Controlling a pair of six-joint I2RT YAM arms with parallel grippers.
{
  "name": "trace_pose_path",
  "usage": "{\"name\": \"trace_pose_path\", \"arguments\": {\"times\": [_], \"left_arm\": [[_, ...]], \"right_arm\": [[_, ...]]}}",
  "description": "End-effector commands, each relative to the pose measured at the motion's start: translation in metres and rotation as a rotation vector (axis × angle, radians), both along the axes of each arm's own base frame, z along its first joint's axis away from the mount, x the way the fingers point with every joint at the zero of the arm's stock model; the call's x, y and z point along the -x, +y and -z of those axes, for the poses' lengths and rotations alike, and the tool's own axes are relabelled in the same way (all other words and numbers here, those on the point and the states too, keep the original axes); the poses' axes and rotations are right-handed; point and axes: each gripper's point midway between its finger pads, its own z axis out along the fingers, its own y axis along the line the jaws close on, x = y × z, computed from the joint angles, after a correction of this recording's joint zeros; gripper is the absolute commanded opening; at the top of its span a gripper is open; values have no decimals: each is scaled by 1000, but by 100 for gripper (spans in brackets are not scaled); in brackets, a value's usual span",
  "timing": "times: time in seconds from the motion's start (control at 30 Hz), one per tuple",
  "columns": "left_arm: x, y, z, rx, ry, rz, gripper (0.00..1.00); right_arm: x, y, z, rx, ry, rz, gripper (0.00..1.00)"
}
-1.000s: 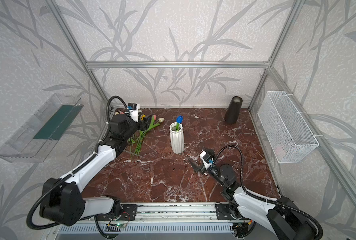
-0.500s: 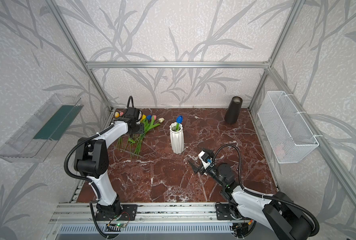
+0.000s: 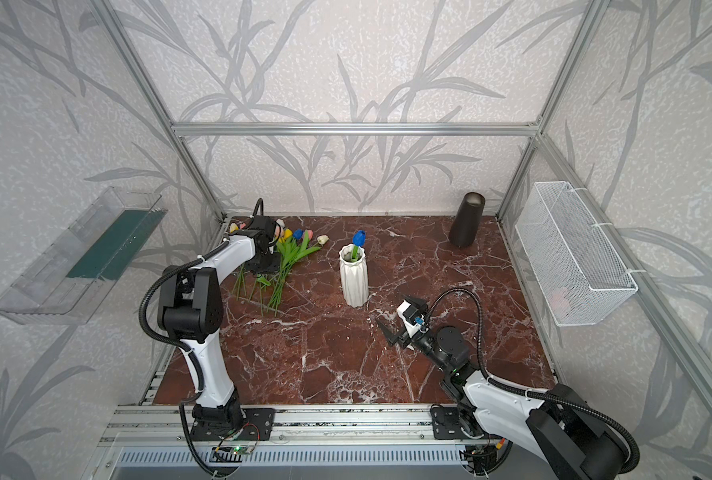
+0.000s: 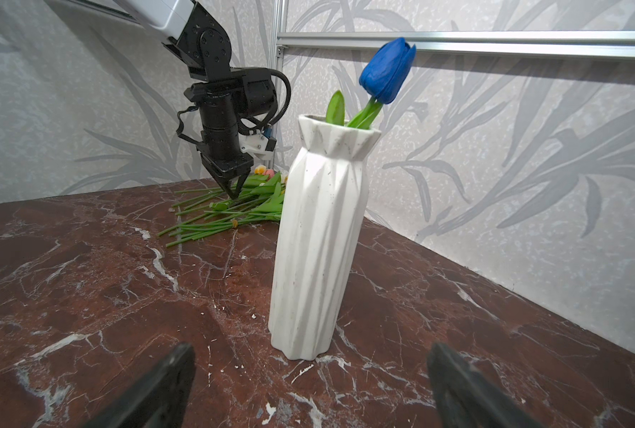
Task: Arrange the flowers into the vase
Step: 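Grasp another tulip stem from the bunch with the left gripper and lift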
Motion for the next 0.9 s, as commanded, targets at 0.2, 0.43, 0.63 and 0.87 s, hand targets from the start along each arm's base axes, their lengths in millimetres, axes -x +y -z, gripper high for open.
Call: {"name": "trace_pose_path", "arguments": {"times": [0.2,0.43,0.63,0.87], "left_arm": [[-15,26,17,-35,53,13,32],[-27,27,32,-23,89,32,24],[-29,27,39,-27,110,41,16],[-30,30,40,-39,109,38,7]], "right_arm": [[-1,6,-19,-33,-42,-18,98],[-1,4,-20,-31,-48,-13,98],[-1,4,-20,-33,-49,-10,98],[-1,4,-20,-34,-45,-10,98]]}}
